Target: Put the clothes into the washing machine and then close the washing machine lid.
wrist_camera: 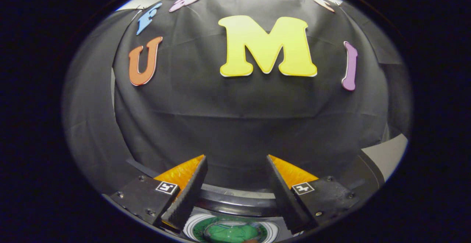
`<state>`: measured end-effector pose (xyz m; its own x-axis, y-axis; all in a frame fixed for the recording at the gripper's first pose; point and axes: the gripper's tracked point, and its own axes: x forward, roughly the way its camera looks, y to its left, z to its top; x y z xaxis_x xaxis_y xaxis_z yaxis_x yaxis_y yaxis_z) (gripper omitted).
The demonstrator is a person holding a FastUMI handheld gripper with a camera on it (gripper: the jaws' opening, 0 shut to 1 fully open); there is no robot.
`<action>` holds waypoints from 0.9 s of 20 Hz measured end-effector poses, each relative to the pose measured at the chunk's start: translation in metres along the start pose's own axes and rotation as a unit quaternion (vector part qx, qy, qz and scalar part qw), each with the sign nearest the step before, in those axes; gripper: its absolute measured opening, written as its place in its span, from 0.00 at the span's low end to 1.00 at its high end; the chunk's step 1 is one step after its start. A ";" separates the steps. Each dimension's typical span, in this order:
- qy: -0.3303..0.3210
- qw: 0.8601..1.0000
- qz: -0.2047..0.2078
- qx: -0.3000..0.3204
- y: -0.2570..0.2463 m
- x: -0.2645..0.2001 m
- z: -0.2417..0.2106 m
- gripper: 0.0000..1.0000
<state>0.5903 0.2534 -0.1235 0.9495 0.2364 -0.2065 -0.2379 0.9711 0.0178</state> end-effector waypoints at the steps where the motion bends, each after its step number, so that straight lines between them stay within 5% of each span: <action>1: -0.002 1.000 0.000 -0.001 0.000 0.000 0.000 0.98; 11: 0.027 0.999 -0.002 0.020 0.006 -0.049 -0.040 0.99; 18: 0.050 0.999 0.012 0.008 0.007 -0.130 -0.095 1.00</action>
<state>0.4455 0.2263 -0.1891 0.9181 0.2567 -0.3020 -0.2571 0.9656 0.0391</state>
